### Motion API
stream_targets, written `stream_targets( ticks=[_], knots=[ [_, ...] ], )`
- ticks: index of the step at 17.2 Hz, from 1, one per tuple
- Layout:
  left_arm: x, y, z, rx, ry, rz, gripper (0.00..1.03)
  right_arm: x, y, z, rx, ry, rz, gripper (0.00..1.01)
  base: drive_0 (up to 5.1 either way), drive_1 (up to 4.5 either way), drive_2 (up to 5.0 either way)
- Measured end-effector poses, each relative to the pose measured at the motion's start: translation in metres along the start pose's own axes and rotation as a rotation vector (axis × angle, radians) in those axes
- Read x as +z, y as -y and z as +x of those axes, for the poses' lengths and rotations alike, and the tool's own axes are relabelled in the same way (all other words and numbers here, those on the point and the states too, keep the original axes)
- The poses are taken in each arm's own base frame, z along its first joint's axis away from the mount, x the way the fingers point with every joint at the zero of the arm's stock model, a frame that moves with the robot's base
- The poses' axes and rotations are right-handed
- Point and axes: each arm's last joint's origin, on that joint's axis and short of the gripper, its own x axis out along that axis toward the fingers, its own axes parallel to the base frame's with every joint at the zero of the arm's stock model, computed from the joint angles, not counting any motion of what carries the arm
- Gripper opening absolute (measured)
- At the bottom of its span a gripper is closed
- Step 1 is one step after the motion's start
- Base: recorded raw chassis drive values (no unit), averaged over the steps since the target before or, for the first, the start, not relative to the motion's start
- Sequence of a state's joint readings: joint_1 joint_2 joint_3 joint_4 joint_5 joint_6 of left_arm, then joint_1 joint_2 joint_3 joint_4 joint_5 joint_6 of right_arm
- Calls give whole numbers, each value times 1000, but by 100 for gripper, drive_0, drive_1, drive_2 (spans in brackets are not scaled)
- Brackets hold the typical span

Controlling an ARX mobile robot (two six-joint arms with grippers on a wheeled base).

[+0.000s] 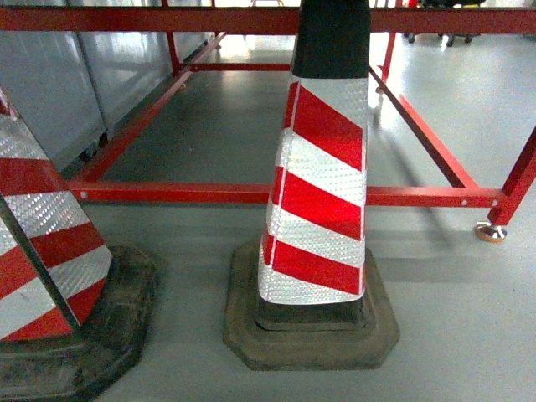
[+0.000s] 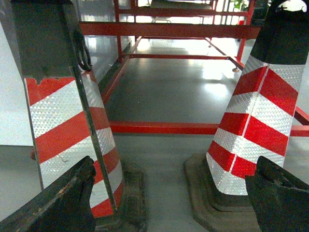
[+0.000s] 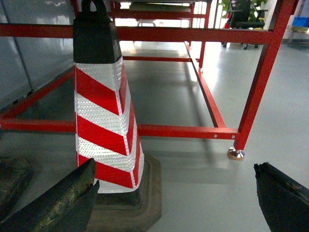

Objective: Place box next to blue box on left shelf

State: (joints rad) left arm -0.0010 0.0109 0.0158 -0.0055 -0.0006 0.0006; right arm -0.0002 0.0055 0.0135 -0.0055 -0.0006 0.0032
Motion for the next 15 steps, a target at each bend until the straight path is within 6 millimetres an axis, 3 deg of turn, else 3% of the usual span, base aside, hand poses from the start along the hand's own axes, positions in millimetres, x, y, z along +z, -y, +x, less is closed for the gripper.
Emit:
stream_targets(
  ticks=[15],
  knots=[
    [0,0,0,2,-2,0,98,0,0,0,0,-1,0,98,0,0,0]
  ],
)
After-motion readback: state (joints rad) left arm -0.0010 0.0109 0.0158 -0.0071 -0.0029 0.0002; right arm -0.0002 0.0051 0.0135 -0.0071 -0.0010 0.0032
